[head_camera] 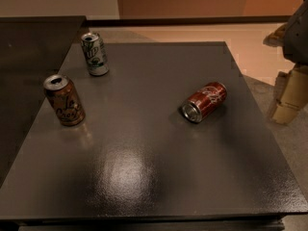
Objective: Place coke can upright
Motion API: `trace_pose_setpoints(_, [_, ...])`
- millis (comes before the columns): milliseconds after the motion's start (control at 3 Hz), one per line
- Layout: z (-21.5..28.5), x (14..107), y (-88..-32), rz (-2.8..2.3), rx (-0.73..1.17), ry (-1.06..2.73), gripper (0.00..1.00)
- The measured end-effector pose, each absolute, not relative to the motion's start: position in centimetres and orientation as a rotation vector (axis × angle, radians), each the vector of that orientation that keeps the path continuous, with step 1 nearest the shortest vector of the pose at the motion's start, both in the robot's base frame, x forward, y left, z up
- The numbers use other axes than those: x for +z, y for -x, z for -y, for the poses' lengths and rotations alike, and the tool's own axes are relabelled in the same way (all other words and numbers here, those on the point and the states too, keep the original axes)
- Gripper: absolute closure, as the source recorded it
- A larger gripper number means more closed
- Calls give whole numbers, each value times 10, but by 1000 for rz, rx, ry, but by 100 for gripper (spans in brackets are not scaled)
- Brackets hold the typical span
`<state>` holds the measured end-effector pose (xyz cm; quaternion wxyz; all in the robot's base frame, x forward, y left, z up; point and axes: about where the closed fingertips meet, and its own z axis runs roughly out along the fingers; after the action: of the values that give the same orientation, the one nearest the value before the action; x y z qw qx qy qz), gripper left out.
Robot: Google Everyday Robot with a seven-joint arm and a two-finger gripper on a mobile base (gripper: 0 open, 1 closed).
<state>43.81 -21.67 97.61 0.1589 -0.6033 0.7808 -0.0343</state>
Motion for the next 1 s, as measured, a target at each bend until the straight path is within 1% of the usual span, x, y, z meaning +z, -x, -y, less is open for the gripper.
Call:
trace_pose_setpoints(333, [217, 976, -438, -2232, -98, 1725, 0])
trace_pose_setpoints(667, [206, 976, -447, -2176, -62, 1780, 0])
trace_pose_setpoints(1000, [190, 965, -467, -2086, 31, 1849, 0])
